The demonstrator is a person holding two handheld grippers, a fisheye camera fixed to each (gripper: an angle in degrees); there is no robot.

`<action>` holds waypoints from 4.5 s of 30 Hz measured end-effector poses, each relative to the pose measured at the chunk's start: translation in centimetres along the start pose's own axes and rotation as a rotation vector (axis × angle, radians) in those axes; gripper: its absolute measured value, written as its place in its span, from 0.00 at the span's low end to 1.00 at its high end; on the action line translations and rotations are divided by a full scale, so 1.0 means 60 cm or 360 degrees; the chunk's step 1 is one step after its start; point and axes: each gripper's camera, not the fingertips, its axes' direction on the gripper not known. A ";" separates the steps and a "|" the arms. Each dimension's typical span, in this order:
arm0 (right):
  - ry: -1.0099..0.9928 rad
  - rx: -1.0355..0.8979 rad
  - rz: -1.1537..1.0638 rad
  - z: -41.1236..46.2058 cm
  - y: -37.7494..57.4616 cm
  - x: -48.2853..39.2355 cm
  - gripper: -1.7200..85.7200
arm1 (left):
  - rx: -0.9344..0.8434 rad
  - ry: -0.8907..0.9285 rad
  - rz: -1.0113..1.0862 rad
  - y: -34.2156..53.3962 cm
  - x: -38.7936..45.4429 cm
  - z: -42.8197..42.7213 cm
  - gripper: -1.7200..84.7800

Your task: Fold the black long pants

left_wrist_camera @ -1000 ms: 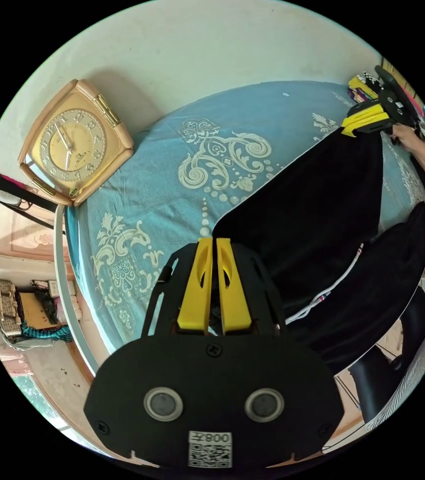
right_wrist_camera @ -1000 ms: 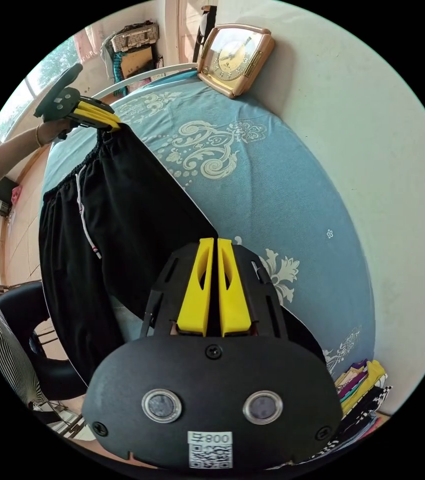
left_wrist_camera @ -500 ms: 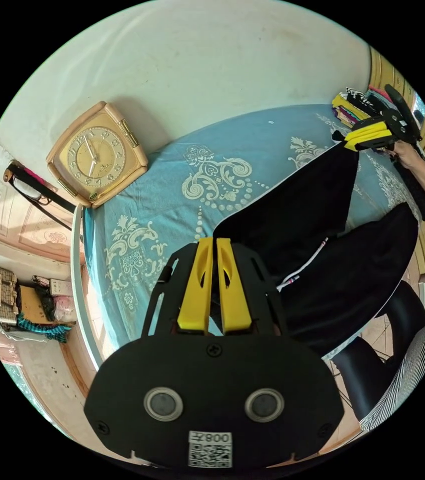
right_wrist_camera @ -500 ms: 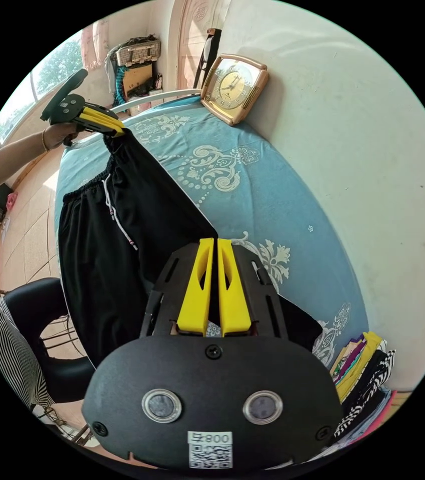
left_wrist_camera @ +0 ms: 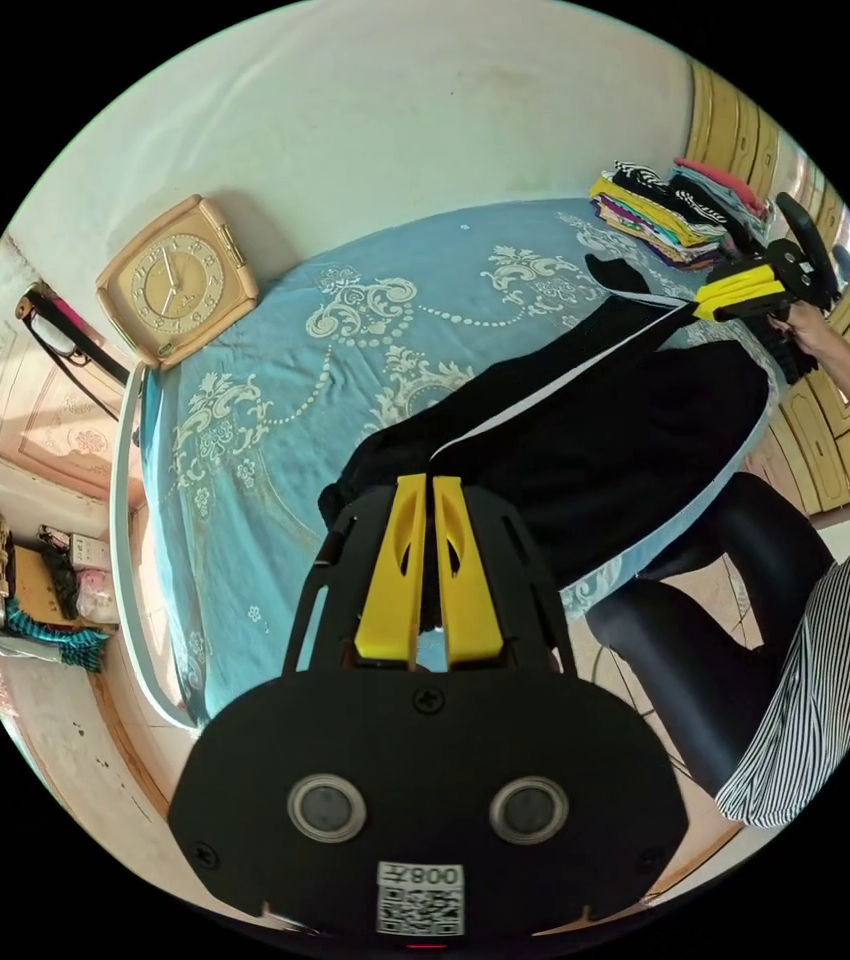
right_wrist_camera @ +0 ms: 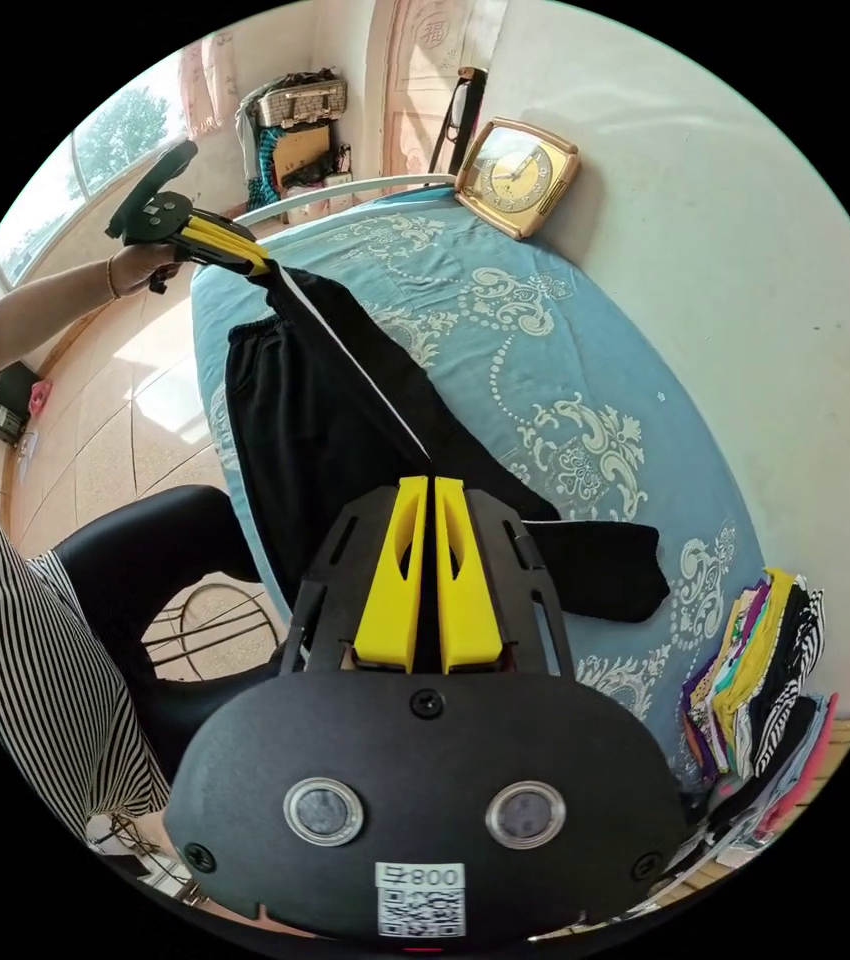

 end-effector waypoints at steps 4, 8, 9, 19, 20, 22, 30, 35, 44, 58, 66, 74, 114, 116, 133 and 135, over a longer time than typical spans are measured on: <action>-0.0077 -0.0074 0.0049 0.006 0.058 -0.069 0.03 | -0.0100 0.0036 -0.0019 0.071 0.041 0.014 0.03; -0.0153 -0.0140 0.0066 0.018 0.097 -0.120 0.03 | -0.0199 0.0026 -0.0041 0.127 0.071 0.029 0.03; -0.0126 -0.0161 0.0053 0.020 0.108 -0.137 0.03 | -0.0201 0.0028 -0.0045 0.134 0.074 0.029 0.03; -0.0261 -0.0231 0.0141 0.048 0.189 -0.223 0.03 | -0.0318 -0.0059 -0.0025 0.218 0.104 0.043 0.03; -0.0270 -0.0232 0.0155 0.050 0.193 -0.225 0.03 | -0.0321 -0.0076 -0.0015 0.227 0.107 0.044 0.03; -0.0278 -0.0225 0.0172 0.054 0.209 -0.238 0.03 | -0.0310 -0.0072 -0.0031 0.242 0.106 0.043 0.03; -0.0313 -0.0323 0.0189 0.104 0.256 -0.258 0.03 | -0.0414 -0.0057 -0.0053 0.300 0.106 0.083 0.03; -0.0296 -0.0387 0.0188 0.137 0.287 -0.268 0.04 | -0.0434 -0.0052 -0.0087 0.346 0.104 0.106 0.03; -0.0344 -0.0295 0.0267 0.159 0.356 -0.253 0.05 | -0.0446 -0.0011 -0.0134 0.424 0.079 0.132 0.03; -0.0899 0.0065 0.0784 0.133 0.477 -0.130 0.05 | -0.0369 0.0062 -0.0234 0.560 0.004 0.150 0.03; -0.0901 -0.0165 0.0847 0.214 0.480 -0.105 0.02 | -0.0175 0.0162 -0.0425 0.655 -0.057 0.118 0.03; -0.0941 -0.0175 0.0857 0.222 0.495 -0.073 0.02 | 0.0086 0.0611 -0.0807 0.770 -0.156 0.133 0.04; -0.0819 -0.0149 0.1068 0.125 0.533 0.077 0.02 | 0.0033 0.0349 -0.0899 0.682 -0.010 0.225 0.03; -0.0900 -0.0131 0.1151 0.116 0.546 0.098 0.02 | 0.0137 0.0409 -0.0833 0.661 0.026 0.209 0.03; -0.0788 0.0328 0.1550 -0.074 0.674 0.433 0.11 | -0.0028 0.0972 -0.0117 0.249 0.391 0.351 0.09; -0.0700 0.0276 0.1534 -0.081 0.654 0.479 0.11 | -0.0097 0.0942 -0.0071 0.210 0.427 0.377 0.09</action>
